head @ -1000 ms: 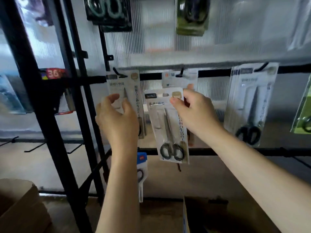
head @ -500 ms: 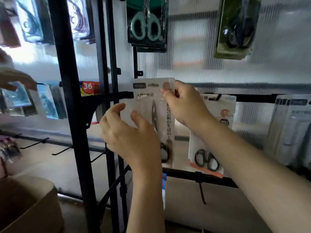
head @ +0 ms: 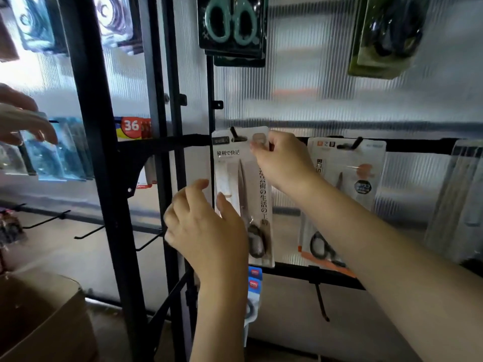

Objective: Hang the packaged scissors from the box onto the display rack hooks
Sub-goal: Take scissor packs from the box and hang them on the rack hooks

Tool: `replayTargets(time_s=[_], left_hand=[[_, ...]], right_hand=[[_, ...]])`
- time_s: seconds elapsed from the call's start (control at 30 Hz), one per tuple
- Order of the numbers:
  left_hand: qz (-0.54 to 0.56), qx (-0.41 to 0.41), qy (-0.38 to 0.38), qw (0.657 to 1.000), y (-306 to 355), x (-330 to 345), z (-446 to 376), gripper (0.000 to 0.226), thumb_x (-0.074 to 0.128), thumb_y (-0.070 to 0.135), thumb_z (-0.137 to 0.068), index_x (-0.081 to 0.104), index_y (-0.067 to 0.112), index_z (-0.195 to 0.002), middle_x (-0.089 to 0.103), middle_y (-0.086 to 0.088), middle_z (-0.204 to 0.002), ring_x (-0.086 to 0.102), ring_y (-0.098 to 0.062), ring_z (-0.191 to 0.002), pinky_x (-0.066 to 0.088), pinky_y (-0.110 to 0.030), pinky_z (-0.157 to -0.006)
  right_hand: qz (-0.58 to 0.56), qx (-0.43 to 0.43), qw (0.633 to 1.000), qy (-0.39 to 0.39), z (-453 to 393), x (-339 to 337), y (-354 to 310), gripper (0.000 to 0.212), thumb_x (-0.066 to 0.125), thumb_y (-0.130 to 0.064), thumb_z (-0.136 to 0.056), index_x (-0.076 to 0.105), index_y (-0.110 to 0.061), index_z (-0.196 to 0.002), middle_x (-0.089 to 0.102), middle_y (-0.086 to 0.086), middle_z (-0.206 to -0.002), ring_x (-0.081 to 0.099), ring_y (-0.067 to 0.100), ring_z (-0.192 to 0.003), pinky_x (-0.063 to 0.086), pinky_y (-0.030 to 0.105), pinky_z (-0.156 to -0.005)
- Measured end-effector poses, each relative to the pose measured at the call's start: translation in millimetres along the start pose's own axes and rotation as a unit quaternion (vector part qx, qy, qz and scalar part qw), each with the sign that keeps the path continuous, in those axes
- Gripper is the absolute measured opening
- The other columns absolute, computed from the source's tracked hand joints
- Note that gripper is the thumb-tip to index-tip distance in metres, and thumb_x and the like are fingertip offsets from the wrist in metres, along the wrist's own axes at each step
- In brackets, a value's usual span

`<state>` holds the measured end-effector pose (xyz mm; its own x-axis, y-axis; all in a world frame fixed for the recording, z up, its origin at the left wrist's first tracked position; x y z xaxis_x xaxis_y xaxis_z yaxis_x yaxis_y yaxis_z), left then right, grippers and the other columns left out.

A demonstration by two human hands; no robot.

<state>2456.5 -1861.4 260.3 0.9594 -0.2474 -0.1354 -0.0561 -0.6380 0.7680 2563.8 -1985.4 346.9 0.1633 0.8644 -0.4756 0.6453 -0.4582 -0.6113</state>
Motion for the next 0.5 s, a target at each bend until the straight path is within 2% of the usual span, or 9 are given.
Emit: replayTargets(time_s=[0.1, 0.17, 0.23, 0.3, 0.4, 0.5], left_hand=[[-0.015, -0.010, -0.033, 0.999, -6.8, 9.2, 4.6, 0.033, 0.054, 0.020, -0.090, 0.054, 0.018, -0.123, 0.050, -0.006, -0.133, 0.038, -0.032, -0.125, 0.029, -0.046, -0.095], [-0.018, -0.012, -0.045, 0.999, -7.9, 13.4, 9.5, 0.033, 0.054, 0.019, -0.090, 0.054, 0.017, -0.123, 0.051, -0.006, -0.133, 0.038, -0.032, -0.125, 0.029, -0.046, -0.096], [-0.021, -0.015, -0.059, 0.998, -7.1, 19.6, 16.1, 0.033, 0.054, 0.019, -0.090, 0.055, 0.016, -0.123, 0.052, -0.006, -0.132, 0.037, -0.032, -0.126, 0.029, -0.046, -0.096], [-0.032, -0.013, -0.074, 0.997, -3.8, 26.3, 23.6, 0.033, 0.055, 0.019, -0.090, 0.056, 0.017, -0.123, 0.053, -0.005, -0.131, 0.037, -0.031, -0.127, 0.029, -0.046, -0.096], [-0.036, 0.010, -0.085, 0.996, 3.8, 35.3, 35.2, 0.030, 0.057, 0.019, -0.089, 0.059, 0.016, -0.119, 0.056, -0.005, -0.127, 0.041, -0.031, -0.123, 0.029, -0.046, -0.093], [-0.047, 0.043, -0.101, 0.993, 9.9, 44.5, 49.9, 0.026, 0.055, 0.018, -0.090, 0.061, 0.018, -0.114, 0.061, -0.002, -0.119, 0.046, -0.030, -0.116, 0.029, -0.043, -0.090]], right_hand=[[0.018, 0.012, 1.000, -0.006, -1.8, 6.0, 6.6, 0.027, 0.048, -0.034, -0.098, 0.052, -0.016, -0.078, 0.049, -0.006, -0.065, 0.044, 0.004, -0.054, 0.030, 0.014, -0.043], [0.032, 0.018, 0.999, -0.003, -2.5, 8.8, 11.1, 0.029, 0.046, -0.038, -0.098, 0.056, -0.014, -0.085, 0.053, -0.004, -0.069, 0.046, 0.004, -0.056, 0.030, 0.014, -0.043], [0.063, 0.024, 0.998, 0.004, -3.1, 9.1, 15.4, 0.038, 0.045, -0.040, -0.098, 0.049, -0.014, -0.069, 0.048, -0.003, -0.062, 0.044, 0.006, -0.052, 0.026, 0.013, -0.036], [0.084, 0.035, 0.996, 0.014, -3.2, 6.8, 19.9, 0.045, 0.043, -0.043, -0.098, 0.044, -0.017, -0.062, 0.046, -0.004, -0.058, 0.043, 0.007, -0.049, 0.024, 0.015, -0.036], [0.096, 0.022, 0.995, 0.028, 6.9, 1.5, 26.0, 0.039, 0.044, -0.044, -0.097, 0.056, -0.013, -0.078, 0.053, -0.003, -0.067, 0.051, 0.012, -0.059, 0.032, 0.024, -0.048], [0.138, -0.034, 0.989, 0.046, 32.2, -10.6, 29.7, 0.026, 0.047, -0.032, -0.098, 0.058, -0.010, -0.094, 0.062, 0.003, -0.082, 0.059, 0.018, -0.073, 0.046, 0.030, -0.063]])
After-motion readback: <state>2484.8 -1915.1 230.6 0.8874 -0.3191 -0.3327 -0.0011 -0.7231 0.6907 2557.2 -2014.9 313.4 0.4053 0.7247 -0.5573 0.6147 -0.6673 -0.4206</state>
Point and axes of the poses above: each hand's wrist, its own z-axis away from the middle knuckle, its own x-axis out of the palm, y = z × x, the point moved 9 cm from there along -z, towards the middle knuckle
